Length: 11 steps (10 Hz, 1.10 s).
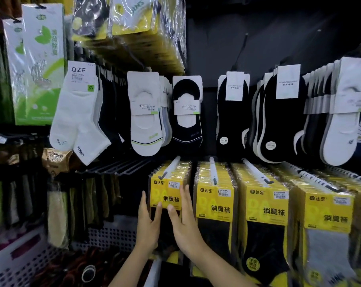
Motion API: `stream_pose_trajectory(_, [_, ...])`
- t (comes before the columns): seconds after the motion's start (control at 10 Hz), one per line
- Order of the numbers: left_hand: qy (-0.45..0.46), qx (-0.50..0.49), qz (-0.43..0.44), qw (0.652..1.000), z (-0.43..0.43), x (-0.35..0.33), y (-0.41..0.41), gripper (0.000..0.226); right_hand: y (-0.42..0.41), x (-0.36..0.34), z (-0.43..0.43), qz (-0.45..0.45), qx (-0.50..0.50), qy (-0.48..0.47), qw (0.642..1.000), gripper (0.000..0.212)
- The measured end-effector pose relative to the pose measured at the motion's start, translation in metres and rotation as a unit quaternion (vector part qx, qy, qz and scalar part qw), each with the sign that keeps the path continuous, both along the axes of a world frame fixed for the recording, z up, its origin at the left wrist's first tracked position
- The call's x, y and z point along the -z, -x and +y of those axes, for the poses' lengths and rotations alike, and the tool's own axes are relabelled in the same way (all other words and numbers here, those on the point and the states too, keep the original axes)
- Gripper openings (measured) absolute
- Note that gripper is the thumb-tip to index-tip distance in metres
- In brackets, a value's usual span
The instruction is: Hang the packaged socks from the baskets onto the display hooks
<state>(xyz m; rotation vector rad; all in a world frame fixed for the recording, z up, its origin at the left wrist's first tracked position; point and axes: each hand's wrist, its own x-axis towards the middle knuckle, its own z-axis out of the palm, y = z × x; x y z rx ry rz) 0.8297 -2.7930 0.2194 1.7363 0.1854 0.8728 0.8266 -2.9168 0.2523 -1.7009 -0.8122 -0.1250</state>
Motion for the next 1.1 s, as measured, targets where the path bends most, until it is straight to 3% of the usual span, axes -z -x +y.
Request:
stream_pose_trajectory(0.1, [0.005, 0.014, 0.005, 1.0, 0.001, -0.01, 0.004, 0.068, 0.002, -0.007, 0.0, 0.02, 0.0, -0.009, 1.0, 0.068])
stream_pose_trajectory(0.4, [0.018, 0.046, 0.041, 0.998, 0.015, -0.041, -0.001, 0.06, -0.025, -0.034, 0.009, 0.21, 0.004, -0.048, 0.976, 0.071])
stream_pose_trajectory(0.6, [-0.005, 0.095, 0.008, 0.995, 0.013, -0.034, -0.001, 0.057, -0.028, -0.023, 0.016, 0.188, 0.023, -0.032, 0.981, 0.063])
stream_pose_trajectory(0.9, [-0.013, 0.084, -0.004, 0.996, 0.012, -0.024, 0.007, 0.062, -0.019, -0.021, 0.015, 0.162, 0.017, -0.036, 0.986, 0.067])
stream_pose_trajectory(1.0, [0.007, 0.063, 0.008, 0.998, 0.005, -0.031, 0.02, 0.063, -0.003, -0.027, 0.008, 0.185, 0.016, -0.019, 0.982, 0.069])
stream_pose_trajectory(1.1, [0.032, -0.024, 0.02, 0.999, -0.015, -0.02, 0.046, 0.064, 0.024, -0.034, -0.016, 0.194, 0.007, 0.008, 0.981, 0.068])
